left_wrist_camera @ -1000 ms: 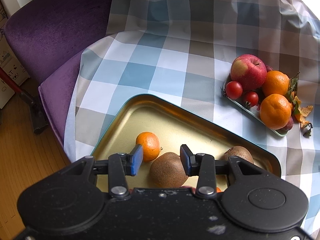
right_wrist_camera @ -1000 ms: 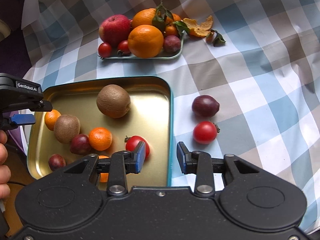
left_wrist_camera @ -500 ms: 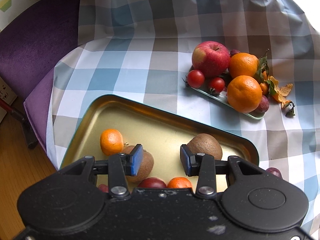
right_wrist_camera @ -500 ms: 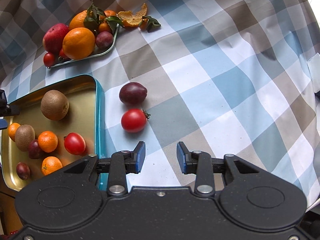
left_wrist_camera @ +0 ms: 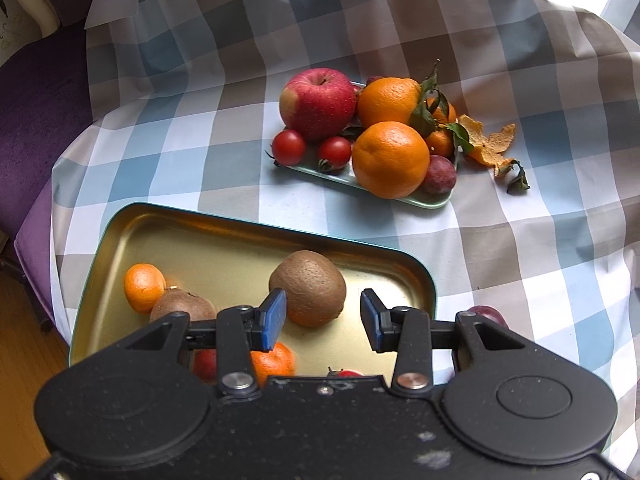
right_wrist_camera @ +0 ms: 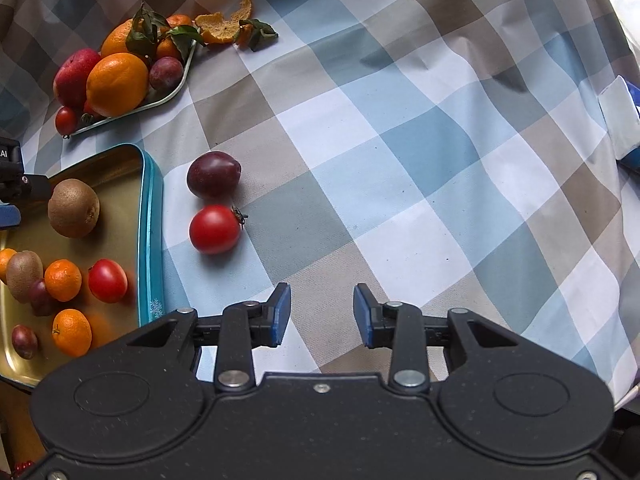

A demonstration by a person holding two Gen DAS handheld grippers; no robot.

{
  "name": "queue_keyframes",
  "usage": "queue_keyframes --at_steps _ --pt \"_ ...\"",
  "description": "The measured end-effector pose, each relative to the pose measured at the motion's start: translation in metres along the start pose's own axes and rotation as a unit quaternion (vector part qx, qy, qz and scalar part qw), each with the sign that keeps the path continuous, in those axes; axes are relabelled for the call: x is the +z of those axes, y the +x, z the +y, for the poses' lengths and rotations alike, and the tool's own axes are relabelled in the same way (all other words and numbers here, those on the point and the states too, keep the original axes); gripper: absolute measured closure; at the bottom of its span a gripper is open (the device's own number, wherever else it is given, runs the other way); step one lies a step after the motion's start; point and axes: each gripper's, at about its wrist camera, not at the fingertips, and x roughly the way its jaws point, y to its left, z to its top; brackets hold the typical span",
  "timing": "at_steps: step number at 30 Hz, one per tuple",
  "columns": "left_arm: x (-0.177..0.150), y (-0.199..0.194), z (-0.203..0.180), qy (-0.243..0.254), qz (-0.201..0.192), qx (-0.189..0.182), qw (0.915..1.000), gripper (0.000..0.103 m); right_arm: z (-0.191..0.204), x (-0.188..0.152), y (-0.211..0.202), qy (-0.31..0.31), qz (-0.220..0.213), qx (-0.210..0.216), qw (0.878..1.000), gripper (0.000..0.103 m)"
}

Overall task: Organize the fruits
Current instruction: 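Move the right gripper to a red tomato while the left gripper moves to a plum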

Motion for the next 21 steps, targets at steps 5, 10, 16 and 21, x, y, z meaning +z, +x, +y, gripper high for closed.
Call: queue_keyframes --at_steps 5,10,16,21 --pt "-0.003 0.001 -0.017 0.013 0.002 -0.011 0.9999 0.062 -0.010 -0.001 0.000 0.007 -0.005 -0.007 1.000 0.058" --pt "-0.004 0.000 -0.027 0.015 -0.001 -0.016 0.9998 0.062 -0.009 0.002 -0.005 0.001 -0.024 -0.009 1.000 0.058" --pt "-0.003 -0.001 -0.030 -0.001 -0.003 -0.025 0.9997 0.062 0.007 0.015 -0.009 -0.013 -0.035 0.023 0.999 0.058" --pt "0.000 -0.001 -0.027 -0.015 -0.003 -0.027 0.9995 0.062 0.029 0.023 -0.006 -0.036 -0.052 0.034 0.997 0.058"
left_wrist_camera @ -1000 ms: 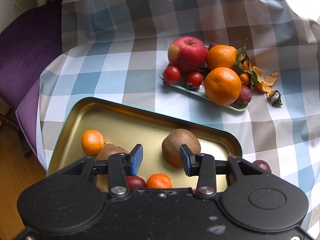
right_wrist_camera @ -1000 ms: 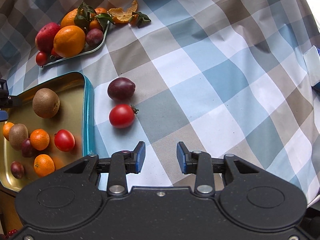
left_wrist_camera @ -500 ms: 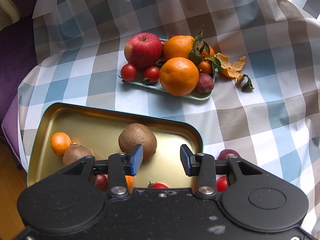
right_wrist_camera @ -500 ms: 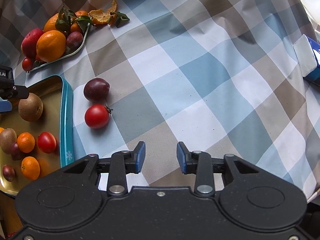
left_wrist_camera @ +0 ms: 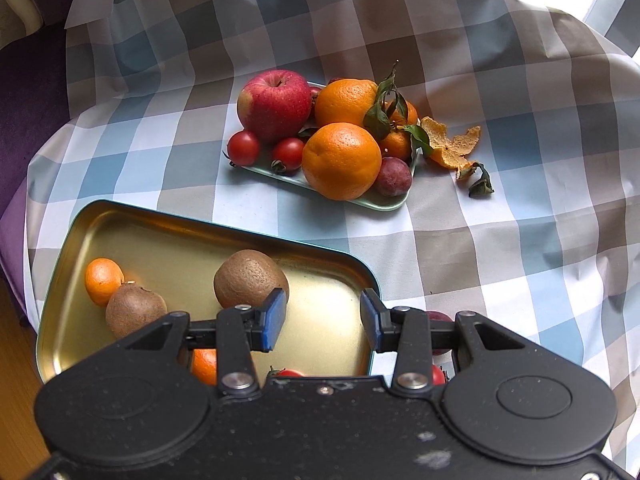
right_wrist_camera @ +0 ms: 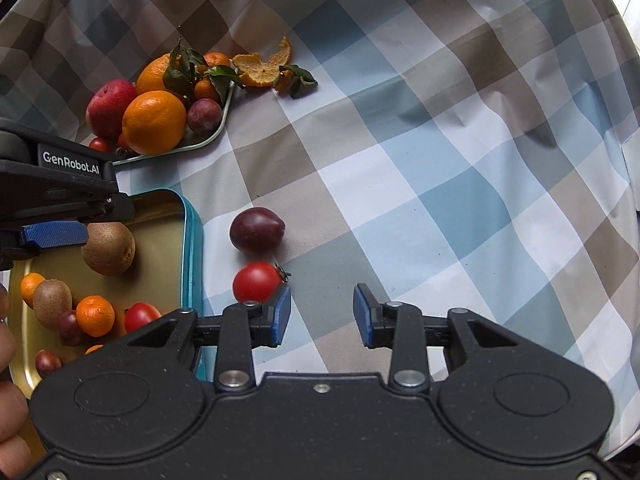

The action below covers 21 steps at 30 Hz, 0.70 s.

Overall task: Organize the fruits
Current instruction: 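Move the right gripper to a red tomato while the left gripper moves to a plum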

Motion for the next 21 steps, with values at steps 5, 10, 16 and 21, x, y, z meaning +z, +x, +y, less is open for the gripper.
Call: queue_keyframes --at_steps 5,10,16,21 --pt "0.002 0.001 0.005 -0.011 0.007 -0.013 0.9998 0.063 0.015 0.004 0.010 -0.018 0.003 0.011 1.000 0.058" --pt "0.005 0.003 0.011 -0.036 0.016 -0.029 0.9988 0.063 0.018 0.006 0.020 -0.009 0.009 0.023 1.000 0.058" --pt "0.007 0.004 0.013 -0.043 0.017 -0.022 0.9987 0.063 0.014 0.008 0.030 0.018 0.018 0.047 0.999 0.058" --pt "0.007 0.004 0.012 -0.041 0.018 -0.021 0.9988 0.063 0.018 0.010 0.035 0.022 0.019 0.057 0.998 0.058"
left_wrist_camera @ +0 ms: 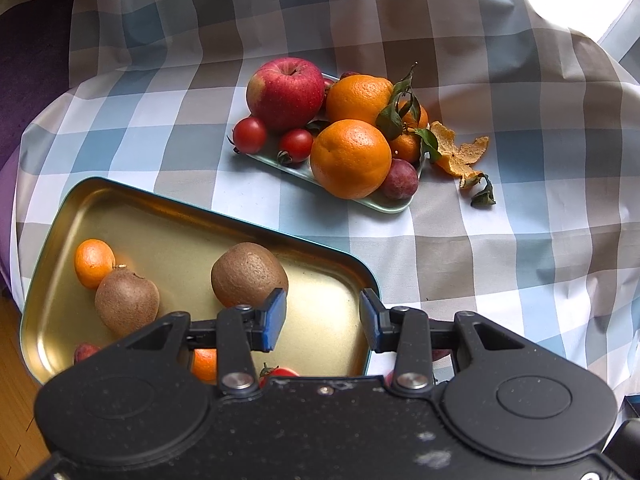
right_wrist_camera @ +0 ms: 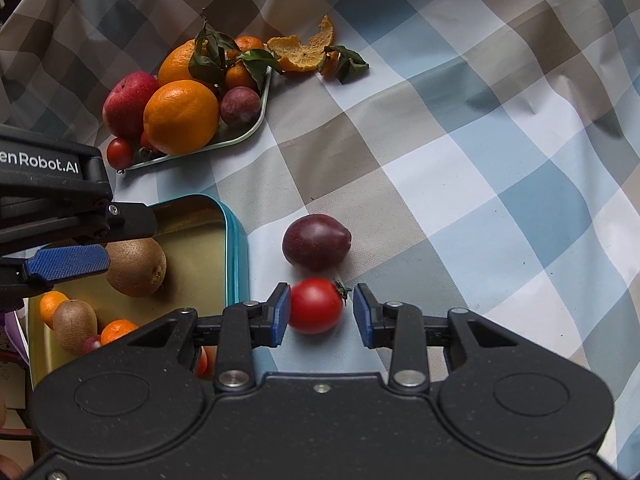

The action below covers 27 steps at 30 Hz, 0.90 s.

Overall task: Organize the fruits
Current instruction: 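Move the right gripper to a red tomato while the left gripper moves to a plum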

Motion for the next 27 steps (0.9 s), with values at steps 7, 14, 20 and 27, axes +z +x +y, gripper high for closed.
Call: queue_keyframes --at_steps 7,14,20,27 --pt "-0.001 0.004 -0.003 0.006 0.004 0.002 1.0000 0.063 0.009 -0.002 0.004 -0.033 -0.007 0.000 0.999 0.060" --pt "-0.008 0.007 -0.018 0.040 0.005 -0.006 0.9992 0.063 -0.007 -0.016 -0.010 -0.054 -0.017 -0.022 0.998 0.062" --pt "-0.017 0.009 -0.040 0.073 -0.003 -0.010 0.9972 0.063 -0.044 -0.026 -0.020 -0.012 -0.015 -0.041 0.999 0.062" --pt "-0.028 0.018 -0.069 0.105 -0.007 -0.027 0.9940 0.063 -0.072 -0.034 -0.030 0.023 -0.014 -0.061 0.998 0.063"
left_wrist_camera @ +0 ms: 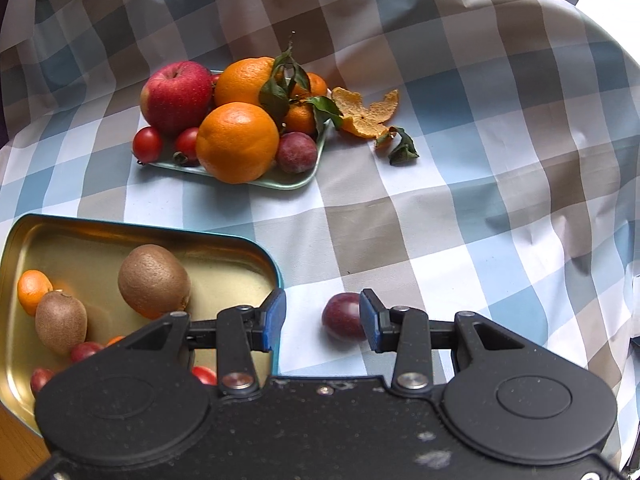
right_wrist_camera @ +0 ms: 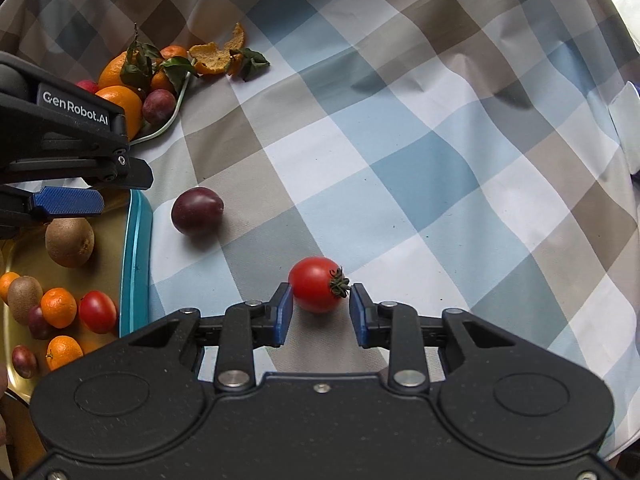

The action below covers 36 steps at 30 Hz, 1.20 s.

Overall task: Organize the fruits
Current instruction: 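Move the right gripper to a red tomato while the left gripper moves to a plum, then close the left gripper on the dark red plum and lift it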

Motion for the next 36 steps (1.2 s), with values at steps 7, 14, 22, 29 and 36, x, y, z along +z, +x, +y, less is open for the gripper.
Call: queue_keyframes --at_steps 7,14,22,29,36 --pt "-0.001 0.012 -0.013 0.011 0.002 0.018 0.9998 0.059 -0.009 -0.006 -0.001 0.003 0.010 -0.010 1.000 0.063" --pt "-0.004 0.033 -0.025 0.025 0.012 0.036 0.9990 0.059 -0.007 -0.011 -0.003 -0.004 0.011 -0.024 1.000 0.064" --pt "-0.002 0.045 -0.022 0.007 0.026 0.021 0.9994 0.058 -0.005 -0.012 -0.006 -0.008 0.009 -0.037 0.999 0.066" --pt "-0.007 0.056 -0.029 0.020 0.036 0.022 0.9989 0.055 -0.005 -0.016 -0.005 -0.004 0.008 -0.044 0.999 0.067" --pt "-0.017 0.064 -0.042 0.059 0.076 -0.016 0.9952 0.055 -0.014 -0.023 -0.003 0.005 0.013 -0.052 0.999 0.067"
